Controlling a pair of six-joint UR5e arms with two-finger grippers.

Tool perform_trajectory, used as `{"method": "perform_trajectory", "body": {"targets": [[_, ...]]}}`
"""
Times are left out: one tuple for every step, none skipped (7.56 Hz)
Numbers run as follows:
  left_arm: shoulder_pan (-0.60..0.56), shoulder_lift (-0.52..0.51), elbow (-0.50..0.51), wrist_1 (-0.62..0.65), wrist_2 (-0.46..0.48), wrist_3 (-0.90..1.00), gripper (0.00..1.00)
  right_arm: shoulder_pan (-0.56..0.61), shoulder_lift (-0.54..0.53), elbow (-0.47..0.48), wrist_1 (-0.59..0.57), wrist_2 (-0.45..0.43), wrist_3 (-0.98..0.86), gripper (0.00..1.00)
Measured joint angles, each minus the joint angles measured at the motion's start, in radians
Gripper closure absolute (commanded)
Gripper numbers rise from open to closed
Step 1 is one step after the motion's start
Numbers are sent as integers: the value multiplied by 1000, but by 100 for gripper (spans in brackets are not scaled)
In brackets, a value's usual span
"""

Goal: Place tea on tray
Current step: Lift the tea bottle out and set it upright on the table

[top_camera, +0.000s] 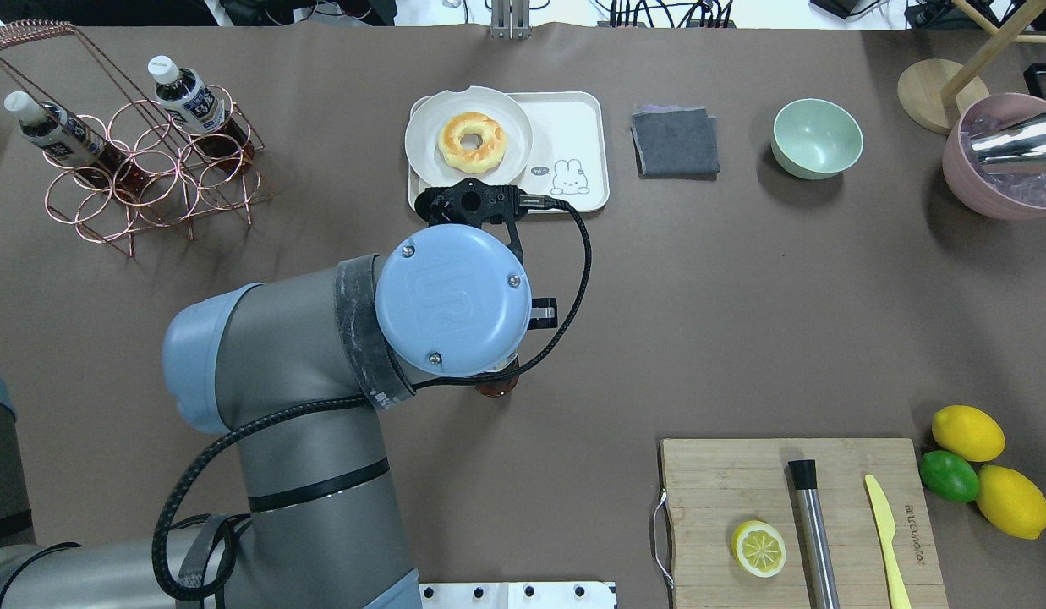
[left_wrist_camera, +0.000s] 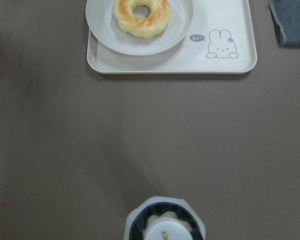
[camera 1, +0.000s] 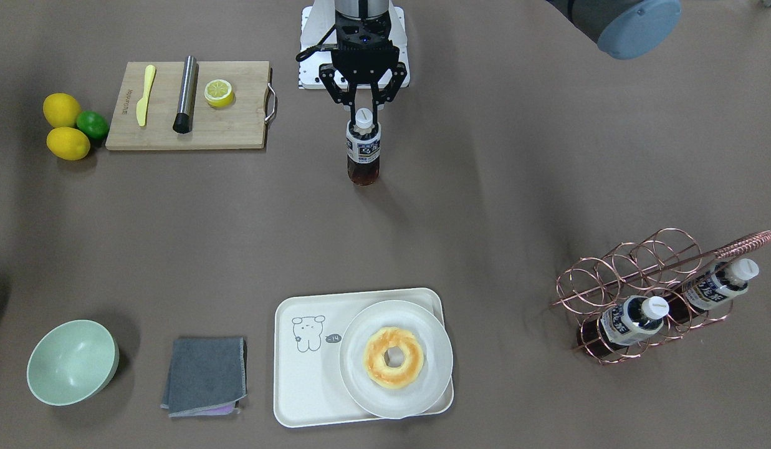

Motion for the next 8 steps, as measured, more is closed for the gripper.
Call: {"method": "perform_trajectory", "body": {"targets": [[8,3,0,-4,4,-2,100,1,0,1,0,0,0,0],[13,6,-1,-6,7,-2,100,1,0,3,1,0,0,0],[16,13,-3,-8,9,-3,45,1,3,4,1,0,3,0],[18,18,-4,-11,17,-3,6,1,9,7,1,-1,4,0],[21,20,-3,-13,27,-3,3,1,13,22,2,-1,11,0],[25,21,-3,-15,34,-1,3,0,21,44,2,-2,43,0],[26,22,-10,-14,37,3,3,-5,36,64,1,-1,96,0],[12,30,-40,-10,35,14,3,-18,70,78,0,5,165,0]]}}
